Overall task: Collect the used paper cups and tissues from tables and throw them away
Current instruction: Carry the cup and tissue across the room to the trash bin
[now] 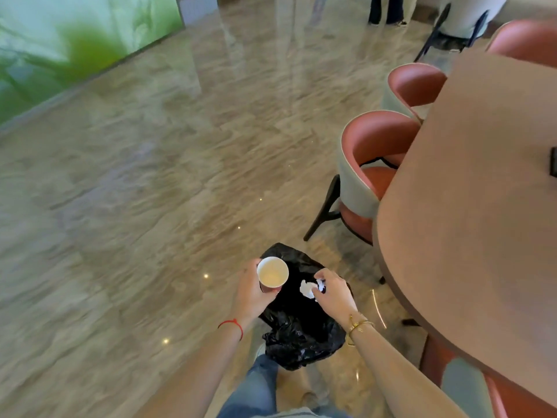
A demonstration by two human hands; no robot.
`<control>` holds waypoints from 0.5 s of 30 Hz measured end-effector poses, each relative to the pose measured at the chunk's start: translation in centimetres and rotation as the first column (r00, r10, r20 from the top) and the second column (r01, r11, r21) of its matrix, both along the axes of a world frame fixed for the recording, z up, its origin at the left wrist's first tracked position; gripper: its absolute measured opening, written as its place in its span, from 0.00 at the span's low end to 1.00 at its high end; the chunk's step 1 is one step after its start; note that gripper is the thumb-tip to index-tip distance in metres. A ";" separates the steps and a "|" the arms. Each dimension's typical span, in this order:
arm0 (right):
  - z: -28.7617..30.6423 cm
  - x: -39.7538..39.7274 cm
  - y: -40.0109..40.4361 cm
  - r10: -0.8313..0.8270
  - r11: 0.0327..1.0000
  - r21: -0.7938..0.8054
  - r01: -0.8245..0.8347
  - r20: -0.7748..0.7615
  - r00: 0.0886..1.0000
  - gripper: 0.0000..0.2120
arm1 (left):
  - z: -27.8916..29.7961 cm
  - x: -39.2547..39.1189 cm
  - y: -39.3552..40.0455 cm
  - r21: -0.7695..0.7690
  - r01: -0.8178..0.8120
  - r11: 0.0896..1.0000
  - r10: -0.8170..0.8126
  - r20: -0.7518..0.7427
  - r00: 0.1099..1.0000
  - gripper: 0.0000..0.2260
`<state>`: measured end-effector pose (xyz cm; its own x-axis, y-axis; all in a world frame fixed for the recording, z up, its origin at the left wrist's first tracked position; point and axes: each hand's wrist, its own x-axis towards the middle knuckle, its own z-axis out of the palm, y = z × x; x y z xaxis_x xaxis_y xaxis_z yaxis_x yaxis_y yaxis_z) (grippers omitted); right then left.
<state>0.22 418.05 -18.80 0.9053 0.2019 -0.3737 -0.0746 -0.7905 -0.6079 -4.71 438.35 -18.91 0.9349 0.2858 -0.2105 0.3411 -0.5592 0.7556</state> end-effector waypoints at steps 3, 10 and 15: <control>-0.2 1.3 1.2 -0.100 0.995 -0.005 0.100 -0.026 0.995 0.16 | -1.2 3.1 1.1 -0.067 0.087 0.994 -0.091 -0.066 0.994 0.32; 1.4 1.6 2.3 -0.227 0.974 -0.011 0.228 0.044 0.973 0.19 | -1.9 7.3 4.0 -0.026 0.300 0.954 -0.299 -0.180 0.937 0.34; 3.3 0.7 2.2 -0.264 0.961 -0.032 0.273 0.176 0.948 0.20 | -0.1 8.1 6.4 0.097 0.426 0.899 -0.420 -0.082 0.904 0.23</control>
<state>0.89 420.22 -15.52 0.9738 -0.0738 -0.2149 -0.1891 -0.7878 -0.5862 3.39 444.80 -19.00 0.9600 -0.1094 -0.2579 0.0951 -0.7386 0.6674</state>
